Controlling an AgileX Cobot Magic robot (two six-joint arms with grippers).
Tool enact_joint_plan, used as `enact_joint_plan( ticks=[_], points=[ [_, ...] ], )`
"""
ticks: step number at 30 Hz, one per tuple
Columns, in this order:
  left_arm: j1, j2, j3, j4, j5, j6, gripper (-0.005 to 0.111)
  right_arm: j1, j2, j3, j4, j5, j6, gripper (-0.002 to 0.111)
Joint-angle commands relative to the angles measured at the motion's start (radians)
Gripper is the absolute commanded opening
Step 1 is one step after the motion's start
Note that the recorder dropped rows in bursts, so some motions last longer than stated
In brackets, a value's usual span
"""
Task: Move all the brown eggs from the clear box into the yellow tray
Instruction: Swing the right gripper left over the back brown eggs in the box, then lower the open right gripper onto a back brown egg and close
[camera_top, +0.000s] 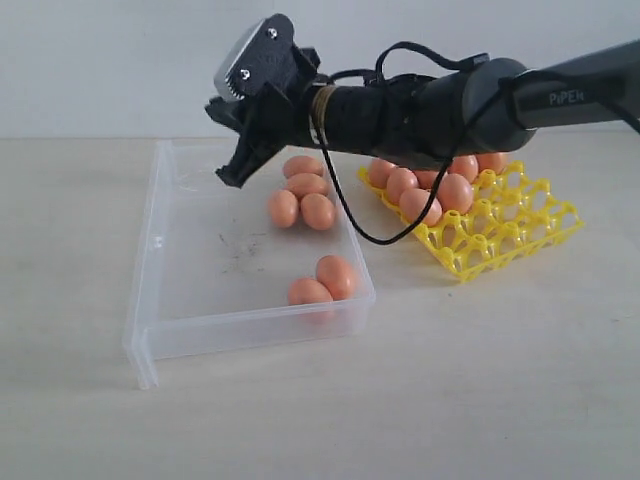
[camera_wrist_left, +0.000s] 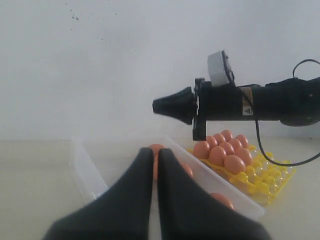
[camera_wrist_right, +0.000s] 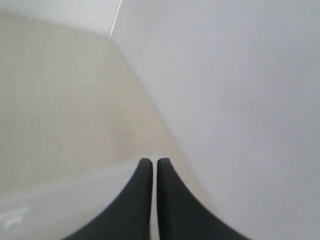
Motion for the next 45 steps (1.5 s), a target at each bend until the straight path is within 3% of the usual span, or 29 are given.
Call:
enact_joint_plan(
  ticks=[1, 3, 5, 6, 8, 9, 10, 12, 15, 17, 20, 23, 38, 45],
  points=[
    [0.001, -0.003, 0.004, 0.003, -0.005, 0.004, 0.004, 0.085, -0.030, 0.035, 0.469, -0.040, -0.775, 0.000],
    [0.001, -0.003, 0.004, 0.003, -0.005, 0.004, 0.004, 0.133, -0.024, 0.039, 0.923, -0.070, -1.236, 0.000],
    [0.001, -0.003, 0.004, 0.003, -0.005, 0.004, 0.004, 0.162, -0.024, 0.008, 1.371, -0.101, -1.385, 0.000],
    [0.001, -0.003, 0.004, 0.003, -0.005, 0.004, 0.004, 0.156, -0.039, -0.031, 1.613, 0.014, -1.465, 0.000],
    [0.001, -0.003, 0.004, 0.003, -0.005, 0.004, 0.004, 0.087, -0.067, -0.117, 2.016, 0.546, -1.764, 0.000],
    [0.001, -0.003, 0.004, 0.003, -0.005, 0.004, 0.004, 0.033, -0.068, -0.137, 2.203, 0.818, -1.836, 0.000],
    [0.001, -0.003, 0.004, 0.003, -0.005, 0.004, 0.004, -0.010, -0.068, -0.156, 2.228, 1.007, -1.779, 0.000],
    [0.001, -0.003, 0.004, 0.003, -0.005, 0.004, 0.004, -0.042, -0.068, -0.210, 1.984, 1.088, -1.461, 0.000],
    [0.001, -0.003, 0.004, 0.003, -0.005, 0.004, 0.004, -0.047, -0.060, -0.294, 1.220, 1.136, -0.854, 0.001],
    [0.001, -0.003, 0.004, 0.003, -0.005, 0.004, 0.004, -0.038, -0.031, -0.363, 0.941, 1.302, -0.649, 0.008],
    [0.001, -0.003, 0.004, 0.003, -0.005, 0.004, 0.004, -0.036, 0.029, -0.464, 1.001, 1.552, -0.727, 0.029],
    [0.001, -0.003, 0.004, 0.003, -0.005, 0.004, 0.004, -0.034, 0.088, -0.535, 1.071, 1.645, -0.778, 0.047],
    [0.001, -0.003, 0.004, 0.003, -0.005, 0.004, 0.004, -0.031, 0.363, -0.899, 1.022, 1.718, -0.720, 0.047],
    [0.001, -0.003, 0.004, 0.003, -0.005, 0.004, 0.004, -0.033, 0.414, -0.936, 1.006, 1.697, -0.704, 0.047]
  ],
)
